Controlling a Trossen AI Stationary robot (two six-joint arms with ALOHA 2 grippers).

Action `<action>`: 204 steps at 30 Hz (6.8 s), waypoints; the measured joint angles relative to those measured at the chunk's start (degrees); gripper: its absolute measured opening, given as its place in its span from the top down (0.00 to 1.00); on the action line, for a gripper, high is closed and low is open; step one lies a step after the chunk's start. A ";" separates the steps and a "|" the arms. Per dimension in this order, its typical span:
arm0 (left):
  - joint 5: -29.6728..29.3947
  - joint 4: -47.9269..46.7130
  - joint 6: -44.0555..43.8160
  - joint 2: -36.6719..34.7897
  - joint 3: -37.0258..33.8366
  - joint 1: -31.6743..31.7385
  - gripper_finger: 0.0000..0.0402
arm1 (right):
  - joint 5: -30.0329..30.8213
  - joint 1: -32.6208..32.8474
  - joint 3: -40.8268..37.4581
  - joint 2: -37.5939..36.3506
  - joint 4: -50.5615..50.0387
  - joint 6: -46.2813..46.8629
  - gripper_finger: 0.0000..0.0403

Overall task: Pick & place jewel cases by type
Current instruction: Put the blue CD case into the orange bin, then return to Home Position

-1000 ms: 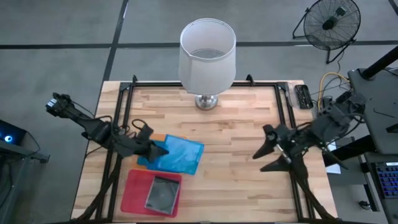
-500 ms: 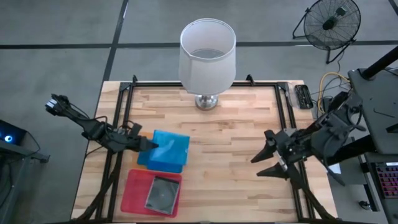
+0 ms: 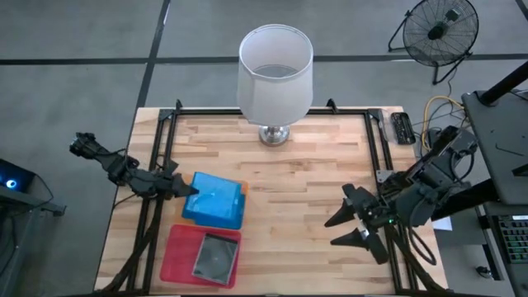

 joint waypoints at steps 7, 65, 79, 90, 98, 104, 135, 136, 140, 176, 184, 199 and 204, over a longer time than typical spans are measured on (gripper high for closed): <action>3.70 0.12 -3.84 3.13 -2.02 0.00 0.98 | 0.04 0.00 -0.07 0.81 0.00 0.52 0.44; 2.97 -0.64 -8.48 21.22 5.20 0.07 0.37 | 0.04 0.00 -0.07 0.71 -7.34 -4.44 0.44; -5.90 -0.51 4.45 26.53 22.33 0.07 0.37 | 0.09 -0.01 -0.07 0.68 -6.10 -5.89 0.44; -12.46 2.41 27.60 34.97 38.67 -0.14 0.37 | 3.12 0.42 -0.07 0.44 0.14 -10.61 0.44; -8.94 10.30 53.64 35.31 41.34 -2.41 0.37 | 1.33 0.92 -0.69 -1.27 10.14 -19.30 0.44; -4.30 11.52 69.79 33.98 39.87 -5.41 0.37 | 0.37 1.88 -7.61 -4.60 21.80 -27.20 0.44; -10.30 43.42 70.18 -14.59 -10.27 -8.72 0.37 | 14.57 1.56 -59.61 -18.35 80.21 -34.63 0.44; -10.17 43.72 72.68 -15.34 -10.42 -8.72 0.37 | 13.61 1.53 -60.70 -18.31 82.64 -35.89 0.44; -9.39 42.88 80.36 -16.88 -11.10 -8.74 0.37 | 8.89 1.62 -65.08 -18.31 93.23 -41.27 0.44; -13.02 39.21 86.31 -17.23 -19.71 -8.63 0.37 | 9.60 -8.35 -87.32 -18.36 109.02 -40.31 0.44; -15.77 38.58 87.23 -17.23 -19.73 -8.63 0.37 | 14.47 -8.35 -87.30 -30.48 99.49 -43.06 0.44; -23.36 37.02 85.55 -17.23 -19.78 -8.59 0.37 | 20.38 -8.35 -87.21 -73.61 47.33 -33.98 0.44; -23.92 36.86 86.02 -16.56 -19.80 -8.56 0.37 | 23.32 -8.93 -87.22 -73.10 42.85 -28.66 0.44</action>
